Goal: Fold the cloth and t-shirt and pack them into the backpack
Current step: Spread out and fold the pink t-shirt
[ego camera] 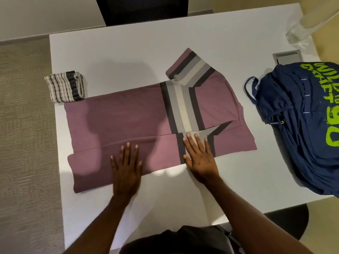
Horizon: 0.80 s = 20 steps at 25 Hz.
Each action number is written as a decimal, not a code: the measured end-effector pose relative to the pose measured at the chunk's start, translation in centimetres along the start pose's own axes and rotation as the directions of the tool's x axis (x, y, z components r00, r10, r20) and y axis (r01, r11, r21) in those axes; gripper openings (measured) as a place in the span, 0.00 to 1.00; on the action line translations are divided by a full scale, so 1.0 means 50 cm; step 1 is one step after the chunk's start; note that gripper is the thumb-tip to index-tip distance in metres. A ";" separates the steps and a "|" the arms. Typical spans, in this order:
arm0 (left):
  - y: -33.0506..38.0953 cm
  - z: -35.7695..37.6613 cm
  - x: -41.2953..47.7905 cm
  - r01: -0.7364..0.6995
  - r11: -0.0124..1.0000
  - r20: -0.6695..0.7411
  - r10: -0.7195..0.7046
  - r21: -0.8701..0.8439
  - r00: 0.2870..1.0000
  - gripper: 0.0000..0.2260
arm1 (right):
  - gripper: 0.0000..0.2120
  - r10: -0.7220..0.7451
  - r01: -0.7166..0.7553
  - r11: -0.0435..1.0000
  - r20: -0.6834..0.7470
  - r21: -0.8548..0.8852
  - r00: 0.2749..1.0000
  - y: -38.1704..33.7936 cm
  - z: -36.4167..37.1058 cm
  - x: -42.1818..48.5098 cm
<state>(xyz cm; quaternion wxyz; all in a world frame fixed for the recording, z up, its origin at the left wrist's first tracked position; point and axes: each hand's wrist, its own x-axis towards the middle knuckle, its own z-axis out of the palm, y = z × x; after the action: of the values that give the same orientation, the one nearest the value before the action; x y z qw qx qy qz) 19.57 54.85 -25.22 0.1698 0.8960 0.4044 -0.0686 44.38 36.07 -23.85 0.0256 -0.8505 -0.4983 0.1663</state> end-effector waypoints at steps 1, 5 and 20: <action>-0.038 -0.006 -0.003 0.007 1.000 -0.010 -0.007 0.024 1.000 0.28 | 0.30 0.029 -0.029 1.000 0.018 -0.004 0.999 0.031 -0.006 -0.004; -0.144 -0.033 -0.018 0.207 0.978 -0.101 -0.207 -0.005 0.973 0.28 | 0.32 0.226 -0.226 0.974 -0.003 0.000 0.974 0.135 -0.022 -0.022; -0.196 -0.019 -0.131 0.304 0.951 -0.179 -0.308 -0.046 0.934 0.28 | 0.34 0.479 -0.476 0.871 0.005 0.123 0.878 0.176 0.015 -0.196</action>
<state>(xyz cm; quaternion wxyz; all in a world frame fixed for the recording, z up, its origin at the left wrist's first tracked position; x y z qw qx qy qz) 7.89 56.65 -25.06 0.1268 0.8231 0.5535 -0.0073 47.15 23.18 -23.89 0.0414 -0.9461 -0.2616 0.1864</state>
